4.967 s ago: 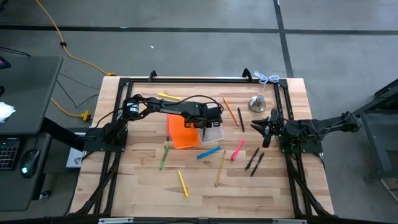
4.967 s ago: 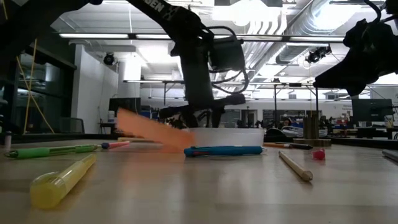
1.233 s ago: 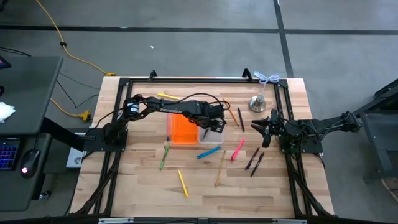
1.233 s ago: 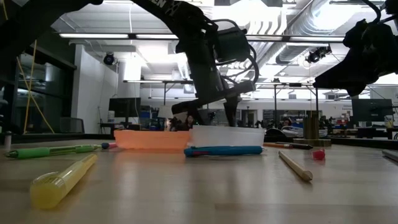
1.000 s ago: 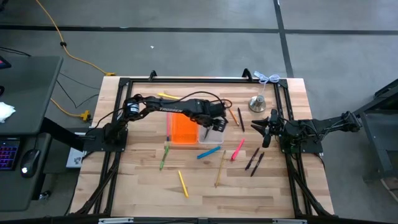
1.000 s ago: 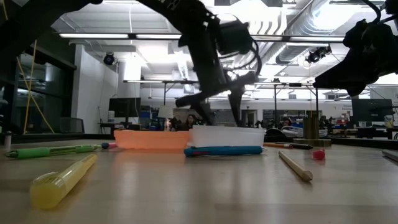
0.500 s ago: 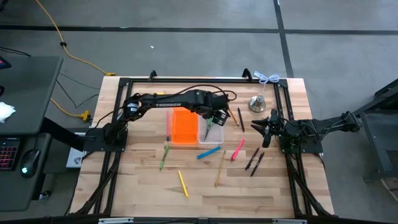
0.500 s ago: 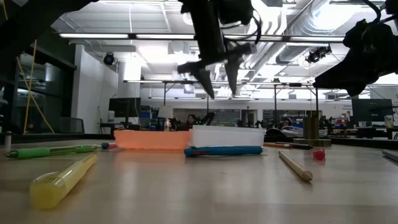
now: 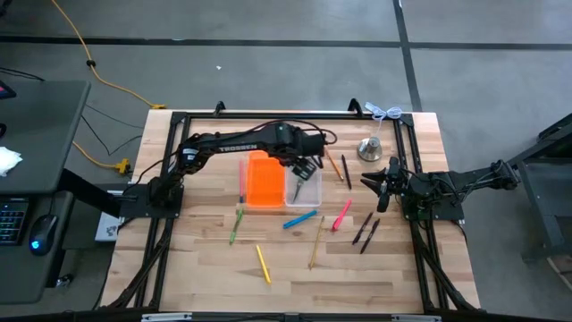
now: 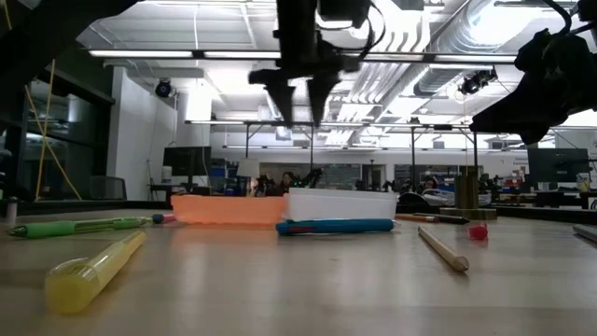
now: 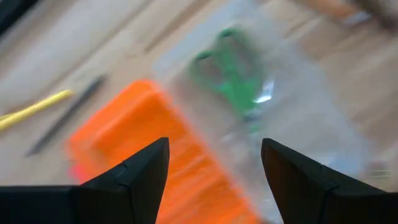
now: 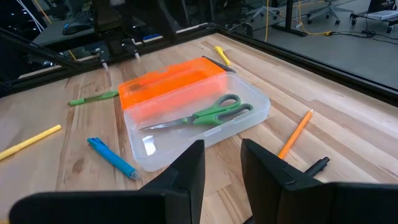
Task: Pick & place school supplies into a supply box
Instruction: Put the yellow pen into the supply box
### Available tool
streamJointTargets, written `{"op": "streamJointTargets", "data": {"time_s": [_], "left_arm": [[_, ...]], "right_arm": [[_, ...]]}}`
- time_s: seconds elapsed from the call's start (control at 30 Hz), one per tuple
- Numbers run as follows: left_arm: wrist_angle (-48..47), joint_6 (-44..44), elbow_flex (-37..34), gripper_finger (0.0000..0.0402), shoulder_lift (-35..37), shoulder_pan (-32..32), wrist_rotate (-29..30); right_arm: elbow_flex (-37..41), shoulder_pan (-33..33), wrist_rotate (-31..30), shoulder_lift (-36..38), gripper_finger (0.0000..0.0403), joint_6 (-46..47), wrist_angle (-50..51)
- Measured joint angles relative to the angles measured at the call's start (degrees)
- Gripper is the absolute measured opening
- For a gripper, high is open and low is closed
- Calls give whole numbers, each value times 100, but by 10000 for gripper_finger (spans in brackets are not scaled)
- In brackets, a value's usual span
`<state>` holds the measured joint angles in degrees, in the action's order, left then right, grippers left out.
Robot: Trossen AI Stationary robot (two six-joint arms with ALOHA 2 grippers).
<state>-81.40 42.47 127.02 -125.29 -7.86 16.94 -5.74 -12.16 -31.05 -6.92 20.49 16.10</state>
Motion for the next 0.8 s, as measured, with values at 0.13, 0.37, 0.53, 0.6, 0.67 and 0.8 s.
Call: {"op": "streamJointTargets", "data": {"time_s": [0.13, 0.37, 0.53, 0.6, 0.67, 0.8], "left_arm": [[-770, 132, -4, 281, 21, -4, 480], [-868, -178, -4, 283, 161, -99, 816], [-804, -631, -15, 280, 325, -477, 930], [-890, -869, -13, 282, 396, -658, 929], [-853, -1115, -11, 283, 452, -829, 908], [-864, -1588, -13, 284, 560, -1119, 901]], "right_arm": [[0, 0, -2, 0, 83, 0, -1], [0, 0, -2, 2, 83, -1, -1], [0, 0, -11, 7, 83, 0, -1], [0, 0, -17, 8, 83, 0, -3], [0, 1, -26, 16, 83, -1, -3], [0, 0, -28, 15, 83, -2, -3]]}}
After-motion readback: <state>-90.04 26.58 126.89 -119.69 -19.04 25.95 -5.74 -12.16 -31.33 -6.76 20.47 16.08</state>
